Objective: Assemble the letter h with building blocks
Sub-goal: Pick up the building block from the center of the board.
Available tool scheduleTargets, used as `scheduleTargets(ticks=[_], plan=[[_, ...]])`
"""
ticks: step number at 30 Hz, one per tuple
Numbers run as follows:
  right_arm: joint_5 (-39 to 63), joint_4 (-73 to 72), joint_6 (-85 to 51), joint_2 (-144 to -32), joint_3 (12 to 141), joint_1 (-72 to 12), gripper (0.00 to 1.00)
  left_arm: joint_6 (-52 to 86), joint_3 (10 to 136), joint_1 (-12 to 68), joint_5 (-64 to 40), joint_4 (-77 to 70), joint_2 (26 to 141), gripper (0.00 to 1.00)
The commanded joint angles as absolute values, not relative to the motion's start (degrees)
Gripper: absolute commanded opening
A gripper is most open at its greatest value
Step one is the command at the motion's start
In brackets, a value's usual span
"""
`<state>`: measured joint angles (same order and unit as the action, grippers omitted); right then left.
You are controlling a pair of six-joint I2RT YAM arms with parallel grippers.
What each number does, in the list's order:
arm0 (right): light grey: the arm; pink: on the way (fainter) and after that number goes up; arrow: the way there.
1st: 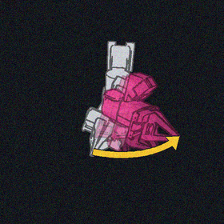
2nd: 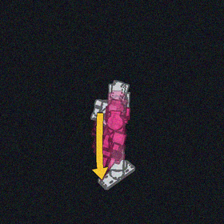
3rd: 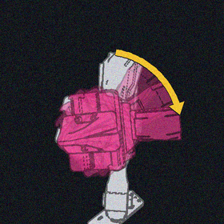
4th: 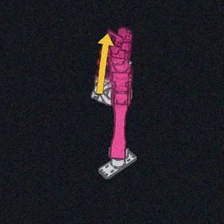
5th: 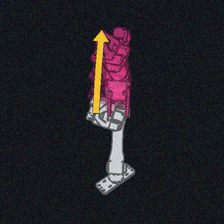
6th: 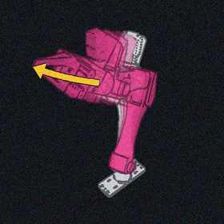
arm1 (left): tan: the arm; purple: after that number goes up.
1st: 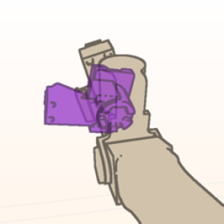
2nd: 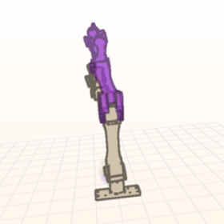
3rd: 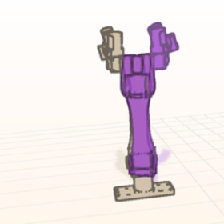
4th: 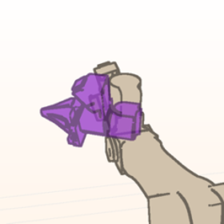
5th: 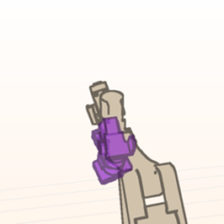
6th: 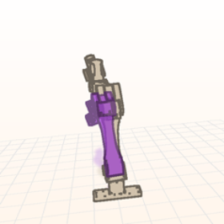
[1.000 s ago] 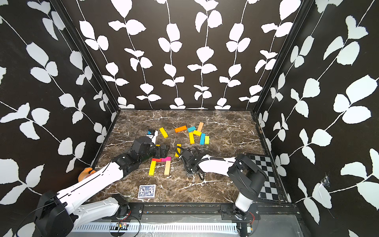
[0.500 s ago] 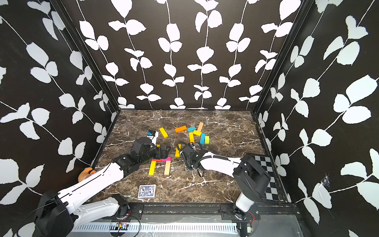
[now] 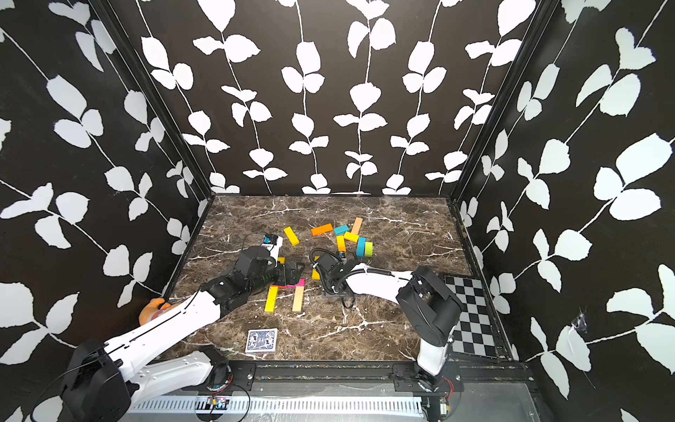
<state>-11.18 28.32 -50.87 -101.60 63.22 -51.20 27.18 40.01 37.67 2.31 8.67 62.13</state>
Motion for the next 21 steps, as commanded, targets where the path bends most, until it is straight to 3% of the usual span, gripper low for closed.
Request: scheduleTargets(ticks=[1, 21], plan=[[-11.5, 28.0, -54.9, -101.03, 62.18, -50.98, 0.86, 27.01, 39.2, 37.26, 1.93, 7.91, 60.69, 0.99], [-13.46, 28.99, -57.01, -106.62, 63.89, -52.73, 0.7, 27.16, 38.41, 36.99, 3.27, 9.45, 57.22, 0.99]])
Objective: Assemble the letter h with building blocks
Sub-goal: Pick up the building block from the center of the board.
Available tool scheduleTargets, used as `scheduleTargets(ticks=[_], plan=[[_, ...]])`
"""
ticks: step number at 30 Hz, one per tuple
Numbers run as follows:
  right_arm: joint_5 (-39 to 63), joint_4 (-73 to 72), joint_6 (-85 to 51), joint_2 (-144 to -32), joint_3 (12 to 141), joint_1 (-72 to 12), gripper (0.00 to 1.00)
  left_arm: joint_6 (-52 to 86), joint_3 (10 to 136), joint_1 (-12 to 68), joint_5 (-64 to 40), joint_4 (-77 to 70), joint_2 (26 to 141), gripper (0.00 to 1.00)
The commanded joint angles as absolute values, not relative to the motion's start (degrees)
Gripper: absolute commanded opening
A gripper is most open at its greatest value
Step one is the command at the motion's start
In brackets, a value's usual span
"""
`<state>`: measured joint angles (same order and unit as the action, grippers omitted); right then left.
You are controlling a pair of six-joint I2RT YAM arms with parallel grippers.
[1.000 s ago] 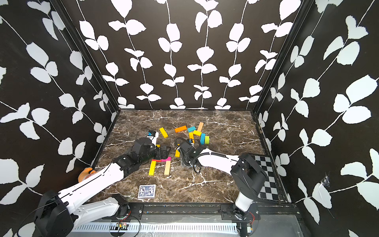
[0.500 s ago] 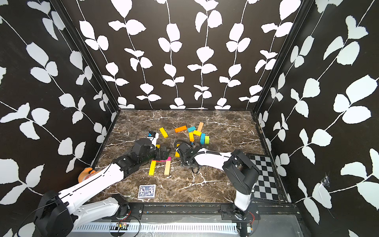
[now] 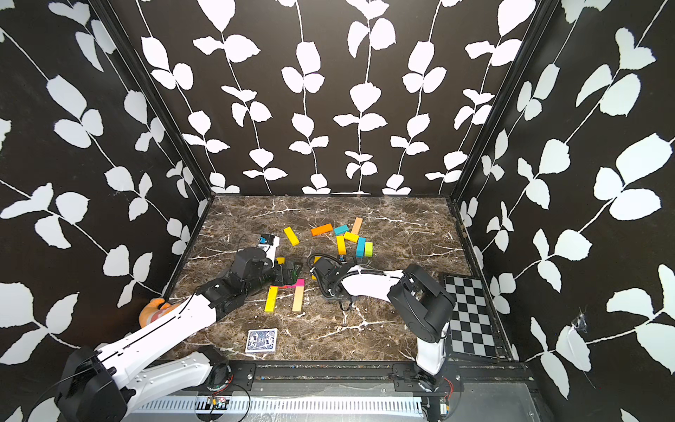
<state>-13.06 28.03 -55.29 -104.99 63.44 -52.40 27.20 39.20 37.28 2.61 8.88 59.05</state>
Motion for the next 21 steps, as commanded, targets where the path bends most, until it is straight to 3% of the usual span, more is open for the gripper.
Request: scheduleTargets(ticks=[1, 6, 21], plan=[[-13.59, 28.87, -57.04, -106.69, 63.81, -52.76, 0.68, 27.16, 38.33, 37.0, 3.32, 9.6, 56.88, 0.99], [-14.19, 28.94, -56.63, -107.02, 65.3, -53.64, 0.58, 27.16, 37.98, 36.98, 3.26, 10.08, 55.72, 0.99], [-16.18, 32.1, -57.3, -113.6, 79.19, -57.03, 0.57, 26.88, 37.79, 36.88, 4.15, 11.02, 54.32, 0.99]])
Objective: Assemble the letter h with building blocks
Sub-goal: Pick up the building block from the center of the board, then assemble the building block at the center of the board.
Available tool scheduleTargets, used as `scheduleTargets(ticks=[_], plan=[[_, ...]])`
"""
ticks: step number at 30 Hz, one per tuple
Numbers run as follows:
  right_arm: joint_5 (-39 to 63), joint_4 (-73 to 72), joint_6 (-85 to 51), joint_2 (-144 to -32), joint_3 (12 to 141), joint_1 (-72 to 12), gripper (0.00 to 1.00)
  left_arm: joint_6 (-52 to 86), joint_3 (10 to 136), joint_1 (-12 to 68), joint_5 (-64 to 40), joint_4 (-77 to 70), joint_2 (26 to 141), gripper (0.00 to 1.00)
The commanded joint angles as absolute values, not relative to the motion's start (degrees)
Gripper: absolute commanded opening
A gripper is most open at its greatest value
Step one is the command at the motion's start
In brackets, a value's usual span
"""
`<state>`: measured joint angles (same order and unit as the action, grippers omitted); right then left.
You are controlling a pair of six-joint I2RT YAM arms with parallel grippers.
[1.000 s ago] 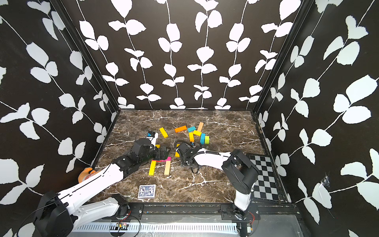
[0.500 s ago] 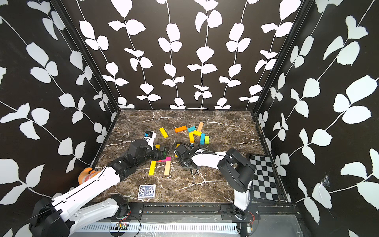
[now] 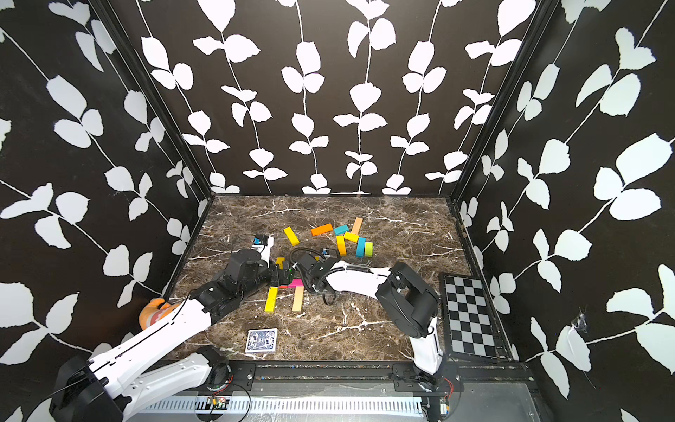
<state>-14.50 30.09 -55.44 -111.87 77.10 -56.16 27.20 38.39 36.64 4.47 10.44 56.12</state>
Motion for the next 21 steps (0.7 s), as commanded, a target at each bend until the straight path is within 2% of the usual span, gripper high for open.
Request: scheduleTargets(ticks=[1, 15, 21], plan=[[-16.26, 32.31, -57.52, -114.08, 79.79, -57.06, 0.57, 27.02, 37.66, 36.87, 4.75, 11.29, 53.9, 0.99], [-16.53, 33.13, -59.69, -118.35, 83.03, -57.36, 0.57, 28.32, 31.11, 36.85, 15.89, 10.17, 38.12, 0.99], [-17.03, 33.8, -60.62, -119.57, 84.19, -57.31, 0.57, 28.14, 30.93, 36.83, 16.17, 10.2, 37.49, 0.99]])
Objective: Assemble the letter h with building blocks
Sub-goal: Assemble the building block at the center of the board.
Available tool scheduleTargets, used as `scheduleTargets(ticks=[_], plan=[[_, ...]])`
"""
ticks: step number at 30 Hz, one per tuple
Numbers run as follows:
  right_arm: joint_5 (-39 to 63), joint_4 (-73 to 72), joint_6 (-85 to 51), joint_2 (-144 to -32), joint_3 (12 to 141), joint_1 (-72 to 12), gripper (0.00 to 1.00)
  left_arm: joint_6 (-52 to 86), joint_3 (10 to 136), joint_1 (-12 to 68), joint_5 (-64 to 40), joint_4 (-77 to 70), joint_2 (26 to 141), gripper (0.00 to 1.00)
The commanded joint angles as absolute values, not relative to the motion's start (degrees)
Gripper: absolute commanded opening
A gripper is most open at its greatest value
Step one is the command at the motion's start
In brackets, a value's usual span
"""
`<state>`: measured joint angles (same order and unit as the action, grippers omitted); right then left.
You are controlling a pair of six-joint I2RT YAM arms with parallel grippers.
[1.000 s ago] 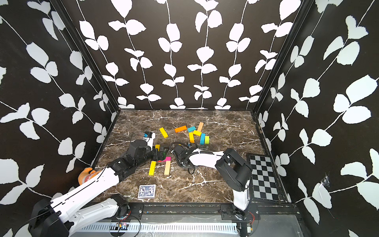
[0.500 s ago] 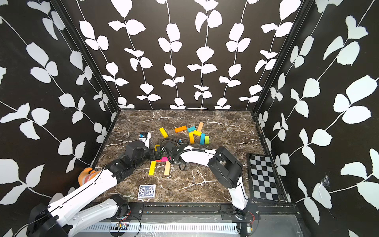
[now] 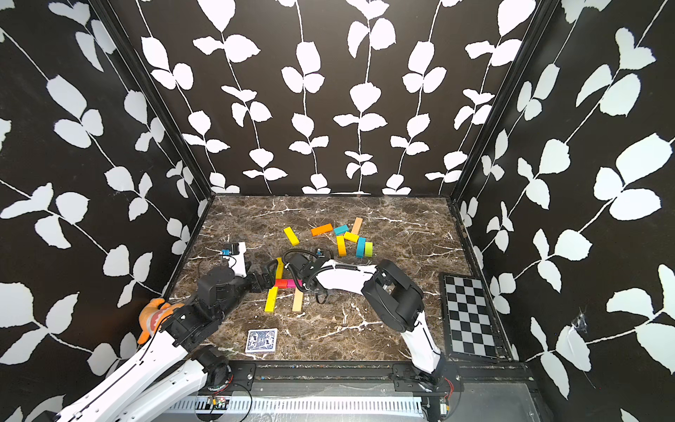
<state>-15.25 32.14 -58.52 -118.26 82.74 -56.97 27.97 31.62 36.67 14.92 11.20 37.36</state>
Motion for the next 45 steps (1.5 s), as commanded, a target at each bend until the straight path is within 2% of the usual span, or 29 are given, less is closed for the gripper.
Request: scheduleTargets(ticks=[1, 26, 39, 45], plan=[[-17.29, 33.9, -60.75, -119.7, 84.35, -57.36, 0.57, 28.13, 30.94, 36.88, 16.01, 10.11, 37.79, 0.99], [-19.73, 35.56, -59.68, -122.21, 86.91, -57.36, 0.61, 27.95, 31.29, 36.83, 15.2, 10.1, 39.9, 0.99], [-19.6, 34.79, -59.16, -122.13, 86.66, -57.21, 0.78, 28.01, 31.46, 36.83, 15.1, 9.95, 40.67, 0.99], [-20.1, 32.77, -58.04, -120.99, 86.03, -56.7, 0.8, 27.95, 31.56, 36.83, 14.94, 9.9, 40.93, 0.99]])
